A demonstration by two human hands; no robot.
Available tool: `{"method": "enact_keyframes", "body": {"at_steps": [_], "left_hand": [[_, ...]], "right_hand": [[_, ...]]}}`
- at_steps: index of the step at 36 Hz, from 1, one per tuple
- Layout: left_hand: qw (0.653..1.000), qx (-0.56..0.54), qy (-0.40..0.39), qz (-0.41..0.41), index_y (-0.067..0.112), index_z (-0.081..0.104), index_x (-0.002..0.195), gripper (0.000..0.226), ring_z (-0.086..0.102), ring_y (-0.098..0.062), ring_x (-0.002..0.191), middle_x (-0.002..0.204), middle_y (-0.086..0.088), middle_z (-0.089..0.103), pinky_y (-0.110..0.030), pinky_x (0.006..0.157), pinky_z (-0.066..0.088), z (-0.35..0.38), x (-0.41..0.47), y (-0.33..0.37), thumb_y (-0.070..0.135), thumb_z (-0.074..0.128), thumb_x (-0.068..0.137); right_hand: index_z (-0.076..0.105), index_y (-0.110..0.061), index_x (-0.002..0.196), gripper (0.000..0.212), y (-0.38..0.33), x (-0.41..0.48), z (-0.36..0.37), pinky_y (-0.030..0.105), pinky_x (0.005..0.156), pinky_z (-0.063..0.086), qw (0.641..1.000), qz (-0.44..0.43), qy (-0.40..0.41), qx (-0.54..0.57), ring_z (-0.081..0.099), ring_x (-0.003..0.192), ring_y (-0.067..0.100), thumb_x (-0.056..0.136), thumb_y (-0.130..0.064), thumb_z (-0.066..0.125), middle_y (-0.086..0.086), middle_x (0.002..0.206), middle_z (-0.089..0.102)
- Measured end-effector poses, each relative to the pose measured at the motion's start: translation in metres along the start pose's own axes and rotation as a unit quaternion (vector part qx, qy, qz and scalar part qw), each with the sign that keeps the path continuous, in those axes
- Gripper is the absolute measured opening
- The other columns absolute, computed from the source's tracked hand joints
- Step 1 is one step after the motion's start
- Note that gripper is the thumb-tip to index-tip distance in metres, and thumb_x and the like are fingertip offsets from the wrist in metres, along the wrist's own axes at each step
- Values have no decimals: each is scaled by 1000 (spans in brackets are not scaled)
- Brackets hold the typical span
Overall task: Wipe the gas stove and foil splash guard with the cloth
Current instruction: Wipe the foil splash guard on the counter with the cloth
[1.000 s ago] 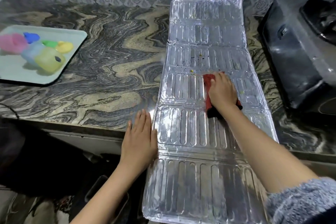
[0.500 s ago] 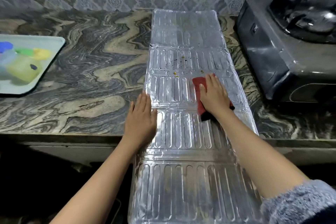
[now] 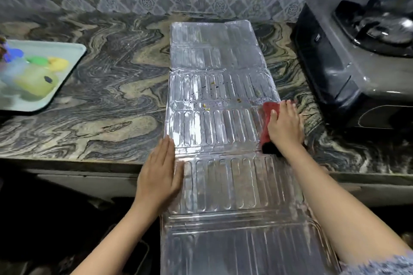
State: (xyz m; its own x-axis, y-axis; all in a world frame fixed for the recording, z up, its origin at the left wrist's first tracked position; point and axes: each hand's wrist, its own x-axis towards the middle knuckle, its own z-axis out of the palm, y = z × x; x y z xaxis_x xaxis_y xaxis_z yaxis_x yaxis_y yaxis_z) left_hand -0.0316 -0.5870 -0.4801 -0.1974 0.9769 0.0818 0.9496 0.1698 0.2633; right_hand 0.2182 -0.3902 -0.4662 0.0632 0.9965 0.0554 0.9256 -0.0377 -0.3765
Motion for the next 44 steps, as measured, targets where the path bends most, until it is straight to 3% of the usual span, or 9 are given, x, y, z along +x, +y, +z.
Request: {"method": "enact_keyframes", "body": {"at_steps": [3,5,8,14,21,25,34,38,44], "left_hand": [[999,-28,27,-34,7,18,147,70,13,-18,145,156,-9,14,-27,116,2,-7,17,-4,50,19,91],[997,-36,9,-71,9,7,148,73,2,-17,146,158,-7,4,-34,119,3,-6,33,-6,52,15,90],[997,-19,-25,-72,9,1,148,73,-5,-14,145,158,-5,-2,-31,118,-2,-2,46,-7,51,11,89],[999,6,-34,-42,12,-2,148,70,-8,-12,145,158,-3,-5,-32,119,-2,-1,46,-6,49,9,89],[998,-12,-45,-31,10,1,148,73,-3,-14,146,158,-5,-1,-32,119,2,3,46,-2,52,4,88],[997,-29,-52,-39,13,-4,148,77,-5,-15,146,158,-3,-5,-42,119,10,7,43,2,56,0,85],[1000,-8,-16,-10,5,14,147,78,8,-20,146,156,-11,12,-28,114,-5,3,37,7,52,7,85],[1000,-4,-16,-4,6,11,147,76,3,-18,146,157,-10,7,-26,114,-5,3,33,7,51,6,86],[999,-12,-20,-22,7,4,148,75,-2,-17,146,158,-9,0,-26,114,-9,3,29,10,50,5,86]], "right_hand": [[22,-8,145,52,0,-2,1,36,116,3,1000,5,10,6,11,145,20,98,-28,31,7,156,18],[21,-9,146,52,0,-2,2,35,116,2,1000,8,10,4,10,145,18,98,-30,30,6,156,17],[19,-11,146,52,-2,-1,3,34,116,1,1000,16,9,3,8,145,17,99,-31,29,4,157,16],[22,-10,146,50,-18,1,6,36,117,3,1000,3,7,0,10,145,18,99,-29,27,4,156,19],[21,-10,146,49,-72,3,29,36,118,3,994,-100,-44,-3,11,144,19,100,-28,24,6,156,19],[21,-12,146,48,-112,-11,44,35,117,0,985,-155,-70,15,9,145,17,100,-28,23,4,156,18],[26,-10,143,46,-176,-35,64,37,116,4,954,-272,-115,48,13,144,20,100,-24,24,7,154,23],[29,-10,142,45,-196,-33,71,37,117,7,937,-317,-136,54,14,143,21,99,-24,27,7,152,27],[37,-8,136,43,-191,-16,71,40,117,15,947,-290,-125,62,23,140,24,99,-27,27,10,149,33]]}}
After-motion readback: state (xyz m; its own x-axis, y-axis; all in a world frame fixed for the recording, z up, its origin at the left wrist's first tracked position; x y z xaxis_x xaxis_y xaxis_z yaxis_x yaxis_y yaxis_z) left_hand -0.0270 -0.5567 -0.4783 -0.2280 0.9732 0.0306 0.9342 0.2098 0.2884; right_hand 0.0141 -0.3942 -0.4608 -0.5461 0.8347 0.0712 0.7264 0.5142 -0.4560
